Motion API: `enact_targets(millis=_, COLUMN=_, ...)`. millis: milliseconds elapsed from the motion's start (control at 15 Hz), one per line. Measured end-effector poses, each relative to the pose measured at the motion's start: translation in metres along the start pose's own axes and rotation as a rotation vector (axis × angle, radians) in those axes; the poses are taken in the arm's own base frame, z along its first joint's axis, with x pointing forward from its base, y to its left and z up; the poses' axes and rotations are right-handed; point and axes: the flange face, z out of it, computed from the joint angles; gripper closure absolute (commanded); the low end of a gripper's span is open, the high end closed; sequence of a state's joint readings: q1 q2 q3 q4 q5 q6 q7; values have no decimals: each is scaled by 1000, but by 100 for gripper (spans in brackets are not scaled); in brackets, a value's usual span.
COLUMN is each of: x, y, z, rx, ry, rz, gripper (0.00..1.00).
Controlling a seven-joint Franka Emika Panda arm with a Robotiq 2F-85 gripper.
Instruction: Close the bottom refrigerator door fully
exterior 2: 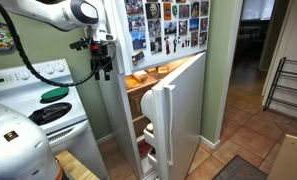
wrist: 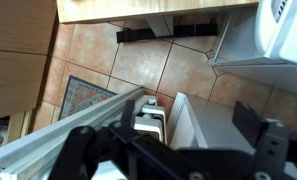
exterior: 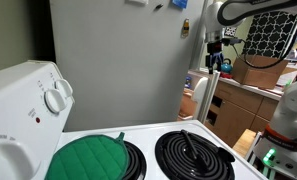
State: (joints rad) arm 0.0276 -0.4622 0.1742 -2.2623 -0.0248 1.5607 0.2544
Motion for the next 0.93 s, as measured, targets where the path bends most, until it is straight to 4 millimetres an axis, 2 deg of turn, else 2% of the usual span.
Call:
enact_targets(millis=533, x=-46, y=48, z=31, rx=-41, ry=12, rz=-7, gripper=0)
enact_targets(millis=733, x=-54, y=52, z=33, rx=-36, ry=24, rz=0, gripper=0)
enact_targets(millis=933, x=-53, y=54, z=29, rx=-29, ry=44, rz=-2, gripper=0)
